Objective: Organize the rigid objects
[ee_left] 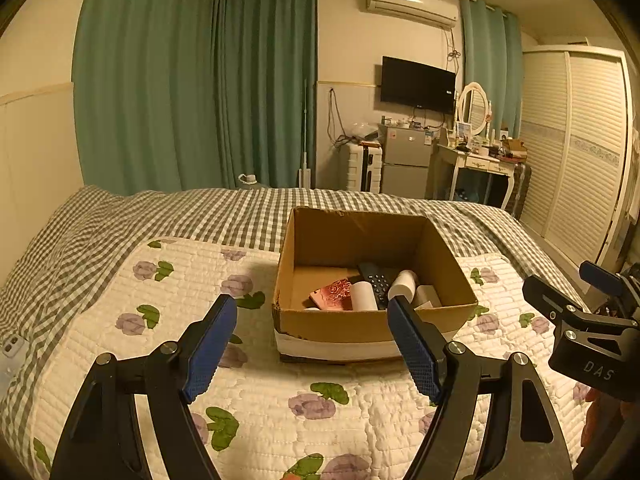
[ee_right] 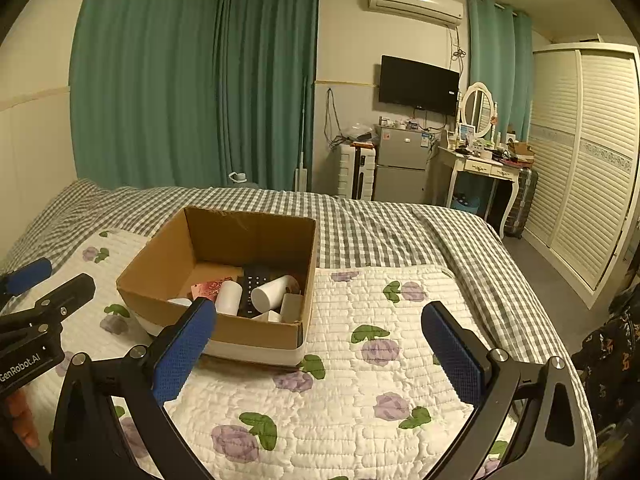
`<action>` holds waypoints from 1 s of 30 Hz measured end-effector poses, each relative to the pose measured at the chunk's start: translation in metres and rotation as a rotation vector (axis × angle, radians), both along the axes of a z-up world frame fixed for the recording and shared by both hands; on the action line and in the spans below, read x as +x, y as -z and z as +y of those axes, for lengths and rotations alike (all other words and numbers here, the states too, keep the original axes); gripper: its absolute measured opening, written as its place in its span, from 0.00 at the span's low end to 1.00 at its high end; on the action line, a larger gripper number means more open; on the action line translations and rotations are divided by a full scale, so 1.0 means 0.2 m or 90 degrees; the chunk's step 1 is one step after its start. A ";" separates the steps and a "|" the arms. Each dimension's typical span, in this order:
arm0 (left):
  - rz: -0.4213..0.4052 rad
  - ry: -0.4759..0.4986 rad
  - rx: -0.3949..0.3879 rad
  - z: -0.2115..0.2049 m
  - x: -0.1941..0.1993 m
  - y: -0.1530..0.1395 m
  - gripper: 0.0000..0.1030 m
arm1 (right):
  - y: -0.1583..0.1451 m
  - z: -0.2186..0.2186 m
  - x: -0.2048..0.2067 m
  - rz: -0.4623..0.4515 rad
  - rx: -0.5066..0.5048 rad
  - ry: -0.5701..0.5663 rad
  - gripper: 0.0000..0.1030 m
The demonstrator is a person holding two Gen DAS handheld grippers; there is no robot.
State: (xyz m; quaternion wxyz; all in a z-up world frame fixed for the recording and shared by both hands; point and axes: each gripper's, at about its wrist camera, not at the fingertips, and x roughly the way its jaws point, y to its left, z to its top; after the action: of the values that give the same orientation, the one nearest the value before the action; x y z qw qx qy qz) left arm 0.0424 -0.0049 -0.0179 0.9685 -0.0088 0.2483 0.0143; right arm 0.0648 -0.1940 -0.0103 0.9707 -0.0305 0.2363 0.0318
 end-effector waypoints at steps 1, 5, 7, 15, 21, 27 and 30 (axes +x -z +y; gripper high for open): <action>0.001 0.000 0.001 0.00 0.00 0.00 0.78 | 0.00 0.00 0.00 0.000 -0.001 0.001 1.00; -0.003 0.003 0.006 0.00 0.00 0.00 0.78 | 0.00 0.00 0.00 0.000 -0.001 0.002 1.00; -0.002 0.005 0.007 0.00 0.00 0.01 0.78 | 0.00 0.00 0.00 0.000 -0.002 0.002 1.00; -0.002 0.005 0.011 0.00 0.00 0.01 0.78 | 0.00 0.00 0.00 0.000 -0.002 0.005 1.00; -0.003 0.005 0.011 0.00 0.00 0.01 0.78 | 0.01 0.00 0.00 0.002 -0.002 0.007 1.00; -0.003 0.005 0.012 0.00 0.00 0.01 0.78 | 0.02 0.00 0.01 0.005 -0.001 0.009 1.00; -0.002 0.006 0.011 -0.01 0.00 0.01 0.78 | 0.02 0.00 0.01 0.005 0.000 0.009 1.00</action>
State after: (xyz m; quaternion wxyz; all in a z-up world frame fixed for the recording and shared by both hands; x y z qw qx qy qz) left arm 0.0425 -0.0063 -0.0199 0.9691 0.0007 0.2463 0.0122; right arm 0.0666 -0.1944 -0.0147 0.9699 -0.0289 0.2406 0.0249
